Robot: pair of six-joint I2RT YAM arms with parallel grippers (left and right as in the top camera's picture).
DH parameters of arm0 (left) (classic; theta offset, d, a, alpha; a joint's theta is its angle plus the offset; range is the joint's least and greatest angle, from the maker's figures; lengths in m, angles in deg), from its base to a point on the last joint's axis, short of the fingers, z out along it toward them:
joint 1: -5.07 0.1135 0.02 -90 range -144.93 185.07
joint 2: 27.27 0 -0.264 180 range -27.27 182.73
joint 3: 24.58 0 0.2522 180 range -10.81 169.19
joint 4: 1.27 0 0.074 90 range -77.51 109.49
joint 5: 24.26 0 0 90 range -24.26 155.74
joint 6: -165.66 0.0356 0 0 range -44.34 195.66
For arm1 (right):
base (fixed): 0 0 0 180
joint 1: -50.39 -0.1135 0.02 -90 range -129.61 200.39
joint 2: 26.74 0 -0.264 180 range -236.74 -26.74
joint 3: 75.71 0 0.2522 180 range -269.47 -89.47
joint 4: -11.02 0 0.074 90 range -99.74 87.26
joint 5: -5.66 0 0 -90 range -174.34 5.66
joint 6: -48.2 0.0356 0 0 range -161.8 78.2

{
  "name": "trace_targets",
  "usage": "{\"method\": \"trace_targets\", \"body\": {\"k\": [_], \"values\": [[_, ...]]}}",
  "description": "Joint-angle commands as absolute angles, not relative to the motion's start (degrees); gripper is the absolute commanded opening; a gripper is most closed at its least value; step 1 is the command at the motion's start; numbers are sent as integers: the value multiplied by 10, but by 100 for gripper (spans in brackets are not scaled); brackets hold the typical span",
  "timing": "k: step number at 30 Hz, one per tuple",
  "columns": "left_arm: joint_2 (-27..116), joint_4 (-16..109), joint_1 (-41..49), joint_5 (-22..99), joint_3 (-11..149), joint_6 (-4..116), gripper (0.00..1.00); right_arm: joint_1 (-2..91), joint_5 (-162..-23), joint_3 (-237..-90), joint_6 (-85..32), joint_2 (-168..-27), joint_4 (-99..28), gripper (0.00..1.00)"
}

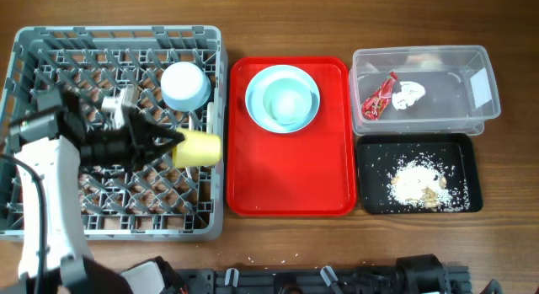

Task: Sort waste into correct bins and load items into the dishwasher rack
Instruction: 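Carry the yellow cup into the rack and lower it between the tines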

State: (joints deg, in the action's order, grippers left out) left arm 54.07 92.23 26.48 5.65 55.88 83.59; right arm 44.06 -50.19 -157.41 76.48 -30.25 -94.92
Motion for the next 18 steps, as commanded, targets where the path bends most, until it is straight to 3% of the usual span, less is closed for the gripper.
{"method": "trace_targets", "body": {"k": [1, 8, 15, 17, 18], "values": [[589, 913, 309, -9, 497, 920, 4, 441, -496, -1573, 769, -299, -949, 100], [692, 872, 348, -1, 481, 920, 4, 441, -496, -1573, 769, -299, -948, 100], [702, 831, 391, 62, 481, 917, 4, 441, -496, -1573, 769, -299, -948, 100], [702, 820, 408, 63, 481, 917, 20, 441, -496, -1573, 769, -299, -948, 100], [702, 817, 415, 63, 481, 916, 22, 441, -496, -1573, 769, -299, -948, 100]]}}
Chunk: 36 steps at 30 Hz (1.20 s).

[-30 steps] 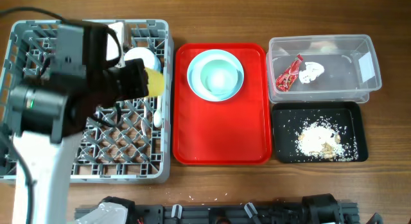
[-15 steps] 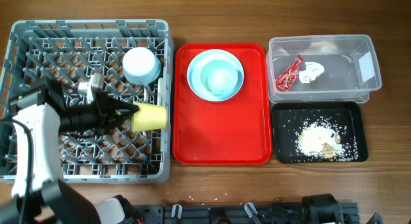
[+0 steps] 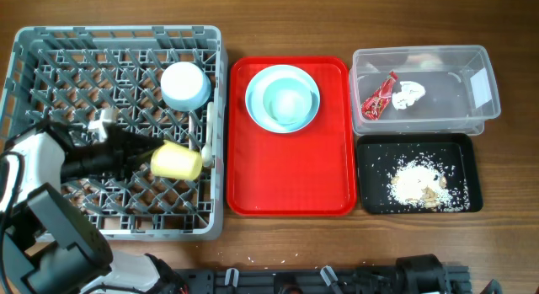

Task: Sort waste into correct bins and load items into the dishwasher rack
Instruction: 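Carry the yellow cup into the rack and lower it between the tines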

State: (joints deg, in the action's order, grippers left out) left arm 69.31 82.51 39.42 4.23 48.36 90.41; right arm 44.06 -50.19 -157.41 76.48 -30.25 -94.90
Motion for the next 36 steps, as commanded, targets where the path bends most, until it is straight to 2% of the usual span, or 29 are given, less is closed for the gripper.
{"method": "trace_targets", "body": {"k": [1, 4, 6, 7, 8, 15, 17, 18, 19, 21, 22, 32, 36], "values": [[702, 815, 421, 62, 481, 912, 22, 441, -496, -1573, 769, -299, -948, 100], [702, 809, 433, 63, 481, 887, 25, 441, -496, -1573, 769, -299, -948, 100], [701, 808, 437, 62, 485, 880, 36, 441, -496, -1573, 769, -299, -948, 100], [701, 810, 437, 63, 494, 875, 48, 441, -496, -1573, 769, -299, -948, 100], [700, 813, 437, 62, 502, 868, 52, 441, -496, -1573, 769, -299, -948, 100], [651, 877, 436, 61, 611, 850, 70, 441, -496, -1573, 769, -299, -948, 100], [617, 885, 434, 65, 614, 840, 70, 441, -496, -1573, 769, -299, -948, 100], [598, 896, 428, 83, 614, 840, 59, 441, -496, -1573, 769, -299, -948, 100], [581, 906, 418, 111, 614, 842, 40, 441, -496, -1573, 769, -299, -948, 100], [554, 921, 391, 175, 614, 842, 12, 441, -496, -1573, 769, -299, -948, 100], [545, 927, 376, 198, 614, 839, 4, 441, -496, -1573, 769, -299, -948, 100], [530, 942, 164, 517, 611, 617, 4, 441, -496, -1573, 769, -299, -948, 100], [531, 936, 121, 567, 610, 572, 4, 441, -496, -1573, 769, -299, -948, 100]]}}
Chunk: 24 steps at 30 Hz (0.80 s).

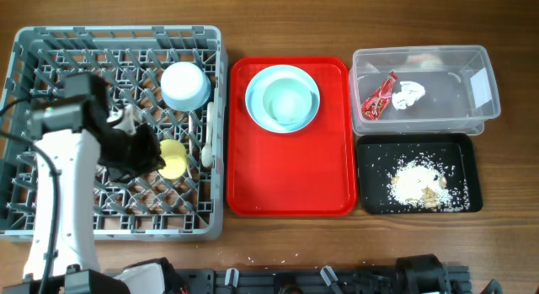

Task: Sort waste into correct bins and load items into the dishwasher rack
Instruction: 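Carry the yellow cup into the rack and lower it between the tines, then open the left gripper and raise it off the cup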

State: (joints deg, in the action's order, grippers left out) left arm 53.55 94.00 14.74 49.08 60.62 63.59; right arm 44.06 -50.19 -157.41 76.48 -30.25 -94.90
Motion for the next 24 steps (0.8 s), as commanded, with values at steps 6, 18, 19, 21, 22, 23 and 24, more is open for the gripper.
{"method": "trace_targets", "body": {"k": [6, 18, 19, 21, 22, 23, 24], "values": [[532, 900, 105, 566, 572, 557, 4, 441, -496, -1573, 769, -299, -948, 100], [531, 779, 105, 558, 518, 553, 4, 441, -496, -1573, 769, -299, -948, 100], [531, 765, 105, 558, 518, 552, 4, 441, -496, -1573, 769, -299, -948, 100], [531, 735, 105, 559, 518, 552, 4, 441, -496, -1573, 769, -299, -948, 100], [531, 721, 106, 565, 518, 550, 4, 441, -496, -1573, 769, -299, -948, 100], [531, 709, 106, 578, 518, 541, 7, 441, -496, -1573, 769, -299, -948, 100], [531, 697, 106, 592, 518, 537, 9, 441, -496, -1573, 769, -299, -948, 100]]}}
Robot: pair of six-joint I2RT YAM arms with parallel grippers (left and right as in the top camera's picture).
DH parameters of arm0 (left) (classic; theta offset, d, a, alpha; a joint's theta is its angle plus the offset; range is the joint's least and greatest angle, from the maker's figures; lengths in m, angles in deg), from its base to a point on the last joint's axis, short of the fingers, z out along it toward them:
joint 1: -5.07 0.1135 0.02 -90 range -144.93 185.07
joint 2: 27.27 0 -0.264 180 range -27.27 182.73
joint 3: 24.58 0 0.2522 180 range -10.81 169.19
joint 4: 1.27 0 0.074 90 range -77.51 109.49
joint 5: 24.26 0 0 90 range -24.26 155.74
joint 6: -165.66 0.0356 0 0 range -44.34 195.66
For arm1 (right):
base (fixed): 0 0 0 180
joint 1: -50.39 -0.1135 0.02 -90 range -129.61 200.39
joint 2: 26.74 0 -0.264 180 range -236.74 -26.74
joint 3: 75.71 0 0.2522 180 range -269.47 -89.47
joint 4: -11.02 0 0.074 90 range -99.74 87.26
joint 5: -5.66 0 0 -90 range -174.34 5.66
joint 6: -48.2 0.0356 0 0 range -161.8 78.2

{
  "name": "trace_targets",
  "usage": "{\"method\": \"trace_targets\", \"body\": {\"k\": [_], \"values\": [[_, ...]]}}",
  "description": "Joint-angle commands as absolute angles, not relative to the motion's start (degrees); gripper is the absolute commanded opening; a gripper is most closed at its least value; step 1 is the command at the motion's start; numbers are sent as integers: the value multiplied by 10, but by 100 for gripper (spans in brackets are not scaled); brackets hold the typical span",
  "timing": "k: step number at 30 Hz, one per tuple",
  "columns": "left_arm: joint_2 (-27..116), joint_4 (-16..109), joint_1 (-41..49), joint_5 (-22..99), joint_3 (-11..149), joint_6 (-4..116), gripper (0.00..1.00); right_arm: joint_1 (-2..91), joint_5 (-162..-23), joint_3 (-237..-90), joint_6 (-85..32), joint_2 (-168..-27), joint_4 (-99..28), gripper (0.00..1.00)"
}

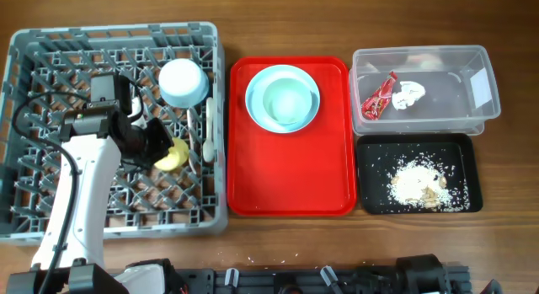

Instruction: Sort waste into correct bins and load items into the dishwasher rack

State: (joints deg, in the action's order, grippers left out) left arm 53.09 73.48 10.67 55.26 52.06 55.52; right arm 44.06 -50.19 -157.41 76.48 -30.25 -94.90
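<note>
The grey dishwasher rack (34, 218) fills the left of the table. My left gripper (158, 144) is low over its middle right, shut on a yellow cup (175, 157) that sits down among the rack's pegs; the fingers hide part of the cup. A light-blue cup (184, 82) stands upside down in the rack behind it. A white spoon (205, 145) lies along the rack's right side. A light-blue bowl (283, 98) rests at the back of the red tray (290, 193). The right gripper is out of view.
At the back right a clear bin (472, 117) holds a red wrapper (378, 96) and a white scrap (409, 94). In front of it a black tray (375, 159) holds crumbled food waste (417, 184).
My left arm has swung so the gripper reaches the yellow cup from behind left, covering more of it. The cup stays in about the same spot. The rack has shifted slightly to the right.
My left gripper held the yellow cup on its side above the rack's right edge. Then the cup was lower and further left over the rack. Later it showed as a round disc among the pegs, where it still sits in the gripper.
</note>
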Motion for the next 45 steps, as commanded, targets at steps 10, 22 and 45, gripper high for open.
{"method": "trace_targets", "body": {"k": [10, 22, 45], "values": [[531, 667, 106, 609, 522, 542, 43, 441, -496, -1573, 769, -299, -948, 100], [456, 671, 40, 540, 586, 538, 48, 441, -496, -1573, 769, -299, -948, 100], [679, 434, -126, 732, 586, 477, 28, 441, -496, -1573, 769, -299, -948, 100]]}}
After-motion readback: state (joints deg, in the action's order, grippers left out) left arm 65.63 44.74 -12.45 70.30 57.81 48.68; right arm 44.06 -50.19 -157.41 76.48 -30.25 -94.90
